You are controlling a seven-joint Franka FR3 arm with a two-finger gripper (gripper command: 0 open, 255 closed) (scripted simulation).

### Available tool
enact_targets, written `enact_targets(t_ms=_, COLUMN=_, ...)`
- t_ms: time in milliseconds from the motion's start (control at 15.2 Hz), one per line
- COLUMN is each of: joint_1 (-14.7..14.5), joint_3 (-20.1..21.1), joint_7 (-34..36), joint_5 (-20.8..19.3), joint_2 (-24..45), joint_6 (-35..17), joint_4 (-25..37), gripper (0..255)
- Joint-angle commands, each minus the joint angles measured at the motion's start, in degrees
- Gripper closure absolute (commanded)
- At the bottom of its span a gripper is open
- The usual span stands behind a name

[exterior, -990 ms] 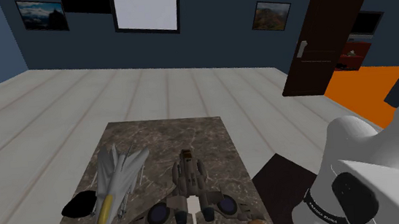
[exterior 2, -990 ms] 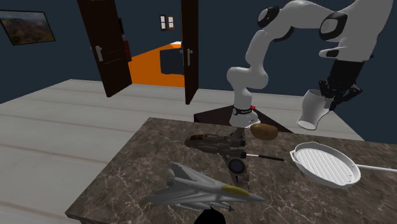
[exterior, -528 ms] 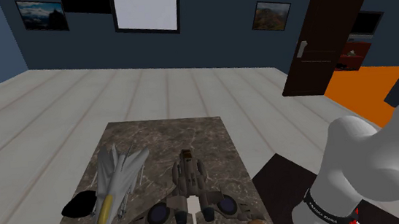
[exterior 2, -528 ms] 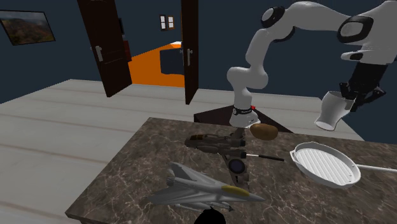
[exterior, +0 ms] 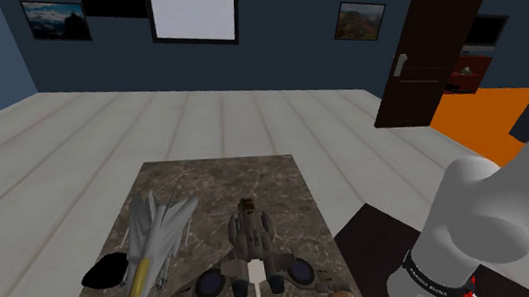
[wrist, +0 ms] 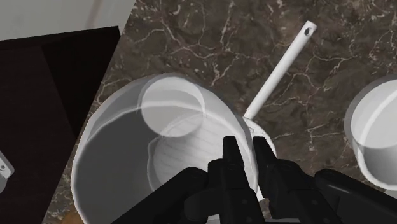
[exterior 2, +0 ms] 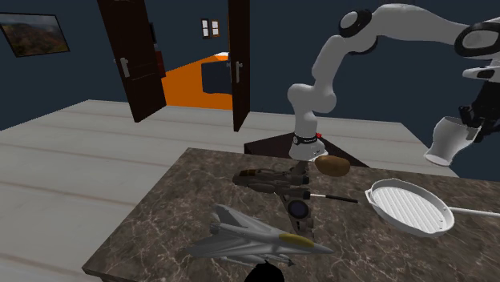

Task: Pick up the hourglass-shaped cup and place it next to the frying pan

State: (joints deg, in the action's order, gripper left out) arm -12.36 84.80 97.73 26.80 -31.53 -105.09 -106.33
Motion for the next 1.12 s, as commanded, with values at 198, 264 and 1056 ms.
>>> enact_targets(t_ms=198, joint_1=9.9, joint_3=11.8, joint_7=4.6, joint_5=2.9, joint_2=-3.4, joint_6=2.4, joint_4=9.7, gripper=255)
enact_targets(t_ms=264, joint_1=11.9, joint_3=13.8, joint_7=5.4, joint_5=3.7, joint_2=-4.5, joint_6=3.2, joint_4=12.0, gripper=255)
enact_targets(t_ms=1056, joint_1=29.0, joint_3=28.0, joint_7=13.6, joint_5=11.1, joint_2=-17.1, joint_6=10.4, joint_4=37.1, gripper=255)
